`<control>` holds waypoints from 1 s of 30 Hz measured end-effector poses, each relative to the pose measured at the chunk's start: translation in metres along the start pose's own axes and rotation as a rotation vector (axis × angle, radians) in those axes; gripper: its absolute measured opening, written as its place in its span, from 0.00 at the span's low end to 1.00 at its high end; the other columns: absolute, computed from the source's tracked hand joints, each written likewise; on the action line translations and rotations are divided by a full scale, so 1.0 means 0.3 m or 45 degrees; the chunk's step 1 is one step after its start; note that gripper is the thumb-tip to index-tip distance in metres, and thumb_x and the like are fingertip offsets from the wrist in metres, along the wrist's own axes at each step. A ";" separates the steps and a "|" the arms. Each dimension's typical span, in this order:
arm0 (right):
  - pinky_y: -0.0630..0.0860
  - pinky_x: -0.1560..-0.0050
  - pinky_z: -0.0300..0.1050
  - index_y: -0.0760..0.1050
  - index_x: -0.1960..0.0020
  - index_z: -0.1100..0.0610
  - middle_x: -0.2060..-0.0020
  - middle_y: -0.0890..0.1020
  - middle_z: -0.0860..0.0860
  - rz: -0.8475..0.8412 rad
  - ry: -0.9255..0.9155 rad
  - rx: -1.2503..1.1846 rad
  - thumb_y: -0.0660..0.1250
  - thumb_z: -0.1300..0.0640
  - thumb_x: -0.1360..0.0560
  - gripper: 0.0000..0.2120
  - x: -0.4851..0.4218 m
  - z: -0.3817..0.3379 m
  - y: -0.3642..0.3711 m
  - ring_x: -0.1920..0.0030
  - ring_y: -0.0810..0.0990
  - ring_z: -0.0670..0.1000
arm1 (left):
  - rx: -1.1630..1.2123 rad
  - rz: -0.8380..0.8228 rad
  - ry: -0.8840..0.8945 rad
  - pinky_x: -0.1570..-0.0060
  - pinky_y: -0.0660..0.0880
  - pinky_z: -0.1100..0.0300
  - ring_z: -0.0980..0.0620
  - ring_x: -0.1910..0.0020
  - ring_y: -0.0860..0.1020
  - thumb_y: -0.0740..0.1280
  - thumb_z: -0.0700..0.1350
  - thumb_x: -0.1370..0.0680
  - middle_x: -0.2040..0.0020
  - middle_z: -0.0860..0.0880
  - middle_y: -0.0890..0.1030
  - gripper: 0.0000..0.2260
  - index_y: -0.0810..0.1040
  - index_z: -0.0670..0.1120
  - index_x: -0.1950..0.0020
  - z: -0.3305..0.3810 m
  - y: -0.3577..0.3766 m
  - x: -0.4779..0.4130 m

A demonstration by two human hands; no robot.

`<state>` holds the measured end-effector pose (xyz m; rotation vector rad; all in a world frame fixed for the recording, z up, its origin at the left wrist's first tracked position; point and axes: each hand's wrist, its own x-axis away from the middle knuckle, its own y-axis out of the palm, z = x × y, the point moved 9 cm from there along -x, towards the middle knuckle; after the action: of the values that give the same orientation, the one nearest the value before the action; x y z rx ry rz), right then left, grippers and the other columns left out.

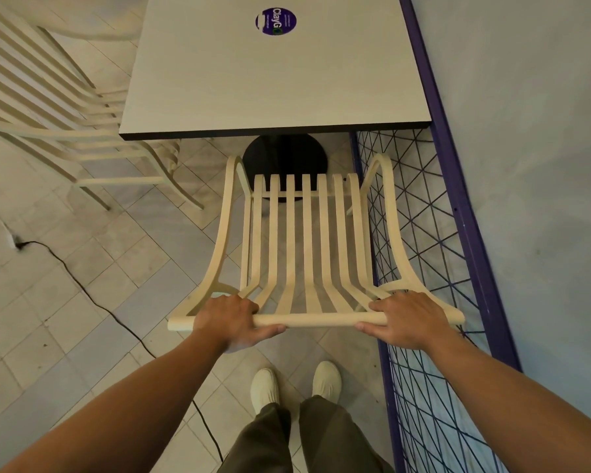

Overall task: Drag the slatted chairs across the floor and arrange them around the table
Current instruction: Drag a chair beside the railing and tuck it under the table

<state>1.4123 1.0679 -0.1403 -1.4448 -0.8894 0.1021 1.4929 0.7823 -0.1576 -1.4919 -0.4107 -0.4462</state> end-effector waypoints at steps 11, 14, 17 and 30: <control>0.72 0.58 0.47 0.80 0.42 0.42 0.57 0.82 0.46 -0.004 0.017 0.040 0.45 0.18 0.32 0.40 -0.107 0.061 -0.047 0.56 0.80 0.51 | -0.013 0.049 -0.012 0.62 0.74 0.60 0.56 0.62 0.77 0.41 0.83 0.33 0.61 0.57 0.78 0.42 0.81 0.58 0.44 -0.014 -0.074 -0.099; 0.70 0.59 0.47 0.80 0.43 0.42 0.58 0.82 0.46 -0.009 0.012 0.046 0.45 0.18 0.32 0.39 -0.125 0.068 -0.058 0.57 0.80 0.50 | 0.024 0.084 -0.010 0.60 0.76 0.59 0.56 0.63 0.77 0.37 0.84 0.36 0.62 0.57 0.77 0.46 0.82 0.58 0.46 -0.024 -0.086 -0.119; 0.69 0.61 0.46 0.80 0.47 0.42 0.61 0.80 0.44 0.001 0.003 0.008 0.41 0.17 0.34 0.41 -0.124 0.068 -0.053 0.61 0.79 0.48 | 0.036 0.100 -0.022 0.62 0.74 0.60 0.57 0.62 0.77 0.38 0.84 0.36 0.62 0.58 0.77 0.45 0.82 0.58 0.45 -0.023 -0.084 -0.114; 0.73 0.57 0.47 0.82 0.48 0.45 0.62 0.80 0.45 0.095 0.129 0.002 0.32 0.16 0.39 0.51 -0.079 0.056 -0.043 0.61 0.79 0.49 | 0.027 0.106 -0.061 0.61 0.72 0.62 0.56 0.61 0.78 0.43 0.81 0.31 0.60 0.57 0.78 0.39 0.81 0.57 0.48 0.001 -0.055 -0.058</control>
<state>1.3806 1.0658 -0.1420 -1.4687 -0.7529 0.0849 1.4693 0.7825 -0.1527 -1.4951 -0.3881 -0.3399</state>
